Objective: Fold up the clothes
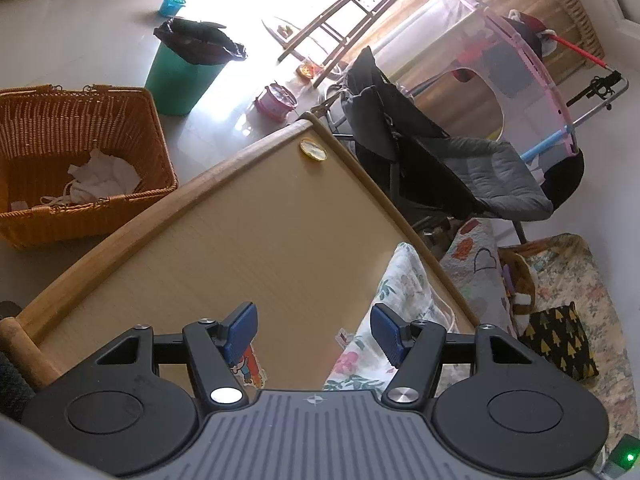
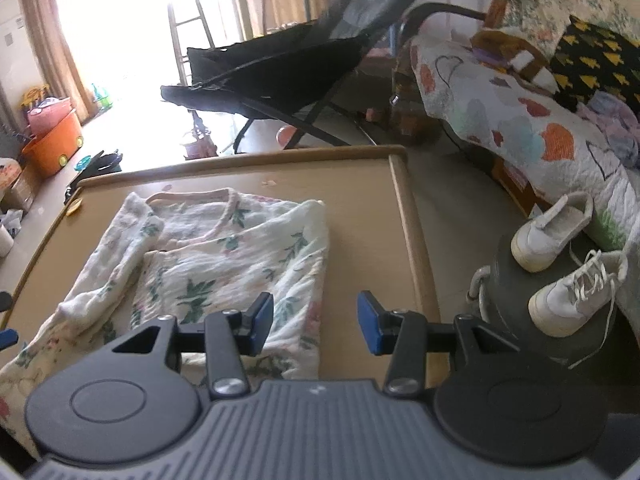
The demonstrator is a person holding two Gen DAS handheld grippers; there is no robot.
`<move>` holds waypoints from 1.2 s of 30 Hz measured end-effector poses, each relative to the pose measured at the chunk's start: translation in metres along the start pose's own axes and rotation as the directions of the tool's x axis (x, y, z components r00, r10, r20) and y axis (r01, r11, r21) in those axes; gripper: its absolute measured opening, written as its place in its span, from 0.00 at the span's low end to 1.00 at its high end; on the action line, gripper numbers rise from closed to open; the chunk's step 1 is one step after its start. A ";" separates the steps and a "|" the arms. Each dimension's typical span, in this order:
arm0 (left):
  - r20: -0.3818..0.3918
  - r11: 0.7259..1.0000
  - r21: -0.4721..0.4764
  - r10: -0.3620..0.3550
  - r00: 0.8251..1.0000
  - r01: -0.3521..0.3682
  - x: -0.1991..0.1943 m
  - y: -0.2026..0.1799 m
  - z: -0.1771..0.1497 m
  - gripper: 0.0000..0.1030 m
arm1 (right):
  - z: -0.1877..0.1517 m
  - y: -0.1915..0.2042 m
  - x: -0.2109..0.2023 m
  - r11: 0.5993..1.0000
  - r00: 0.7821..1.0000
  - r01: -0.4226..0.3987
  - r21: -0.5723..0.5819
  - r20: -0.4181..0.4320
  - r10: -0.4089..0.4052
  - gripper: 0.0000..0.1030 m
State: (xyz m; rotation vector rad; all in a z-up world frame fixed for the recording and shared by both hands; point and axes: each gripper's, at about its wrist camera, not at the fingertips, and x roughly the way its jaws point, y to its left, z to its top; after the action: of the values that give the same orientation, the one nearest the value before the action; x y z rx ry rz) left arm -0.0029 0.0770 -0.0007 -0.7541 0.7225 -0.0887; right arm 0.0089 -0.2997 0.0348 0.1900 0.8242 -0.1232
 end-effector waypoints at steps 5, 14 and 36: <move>-0.004 1.000 -0.001 0.000 1.000 0.000 0.003 0.001 0.000 0.63 | -0.001 -0.003 0.009 1.000 1.000 0.009 0.019 -0.015 -0.009 0.45; -0.012 1.000 -0.002 0.000 1.000 0.000 0.007 0.002 0.000 0.63 | -0.004 -0.008 0.017 0.998 0.999 0.003 0.068 -0.040 0.000 0.45; -0.021 1.000 -0.003 -0.008 1.000 0.008 0.012 0.003 -0.001 0.63 | -0.002 -0.012 0.029 0.993 0.998 -0.059 0.104 -0.015 0.060 0.45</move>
State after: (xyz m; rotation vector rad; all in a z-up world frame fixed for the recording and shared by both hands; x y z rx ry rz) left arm 0.0050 0.0751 -0.0097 -0.7594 0.7394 -0.1030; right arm 0.0247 -0.3117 0.0108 0.3138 0.8298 -0.1085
